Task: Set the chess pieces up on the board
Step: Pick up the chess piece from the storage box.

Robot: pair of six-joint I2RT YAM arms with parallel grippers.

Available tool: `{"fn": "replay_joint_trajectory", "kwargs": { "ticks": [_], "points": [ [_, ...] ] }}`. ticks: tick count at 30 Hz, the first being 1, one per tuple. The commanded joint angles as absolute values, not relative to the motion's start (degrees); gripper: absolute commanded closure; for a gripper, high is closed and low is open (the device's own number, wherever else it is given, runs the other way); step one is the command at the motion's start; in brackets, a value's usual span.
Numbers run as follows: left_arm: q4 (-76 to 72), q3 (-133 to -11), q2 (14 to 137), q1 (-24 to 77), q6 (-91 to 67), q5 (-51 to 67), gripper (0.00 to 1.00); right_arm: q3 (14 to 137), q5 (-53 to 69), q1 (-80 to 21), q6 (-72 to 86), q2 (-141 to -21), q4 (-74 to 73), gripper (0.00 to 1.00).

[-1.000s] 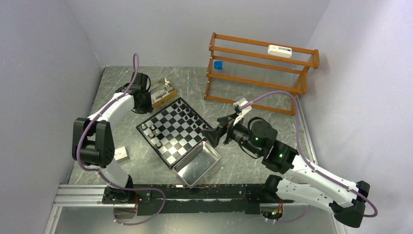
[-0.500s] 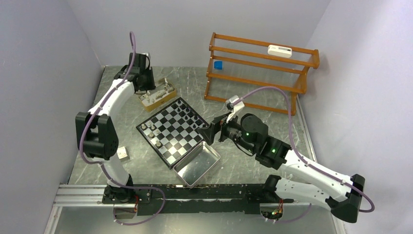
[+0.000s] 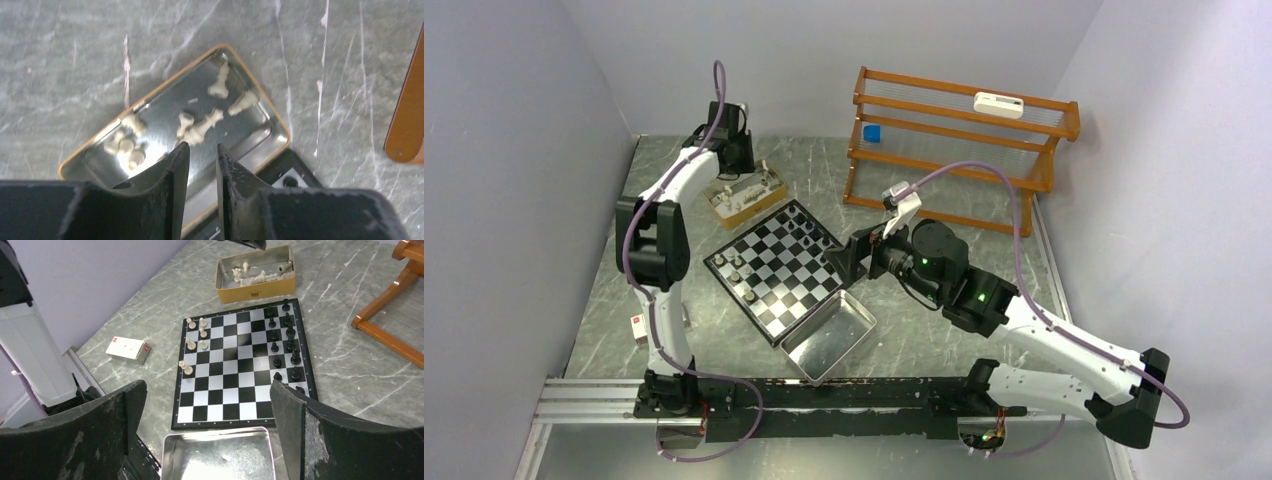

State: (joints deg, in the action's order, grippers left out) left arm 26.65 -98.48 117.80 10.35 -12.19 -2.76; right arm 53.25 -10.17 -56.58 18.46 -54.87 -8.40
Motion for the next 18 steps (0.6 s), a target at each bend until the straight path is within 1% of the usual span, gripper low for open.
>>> {"fn": "replay_joint_trajectory", "kwargs": {
  "ticks": [1, 8, 15, 18],
  "points": [
    [23.2, -104.7, 122.1, 10.5, -10.2, -0.5, 0.69, 55.3, -11.2, -56.5, 19.7, -56.4, -8.9, 0.01],
    [25.3, -104.4, 123.9, 10.5, -11.6, -4.1, 0.67, 56.2, -11.6, -56.5, 18.9, -57.1, -9.3, 0.01],
    [23.8, -98.5, 122.1, 10.5, -11.5, -4.6, 0.69, 55.8, -10.6, -56.5, 18.5, -57.3, -8.4, 0.01],
    [25.9, -98.6, 122.4, 10.5, -11.0, -7.1, 0.71, 54.8, -10.5, -56.5, 18.5, -56.8, -7.6, 0.01]
  ]
}}
